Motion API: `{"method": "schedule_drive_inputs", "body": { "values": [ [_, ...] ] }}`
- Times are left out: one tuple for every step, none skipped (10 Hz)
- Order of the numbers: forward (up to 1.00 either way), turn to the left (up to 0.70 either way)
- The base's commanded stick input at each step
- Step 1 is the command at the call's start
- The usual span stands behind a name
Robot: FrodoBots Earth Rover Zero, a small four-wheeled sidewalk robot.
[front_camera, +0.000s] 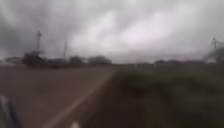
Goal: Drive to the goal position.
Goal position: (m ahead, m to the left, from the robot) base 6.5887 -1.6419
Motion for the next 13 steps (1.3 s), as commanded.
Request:
{"method": "schedule_drive_inputs", "body": {
  "values": [
    [0.70,0.00],
    [0.70,0.00],
    [0.70,0.00],
    [0.70,0.00],
    [0.70,0.00],
    [0.70,0.00],
    [0.70,0.00],
    [0.70,0.00],
    [0.70,0.00],
    [0.70,0.00],
    [0.70,0.00],
    [0.70,0.02],
    [0.70,0.31]
  ]
}}
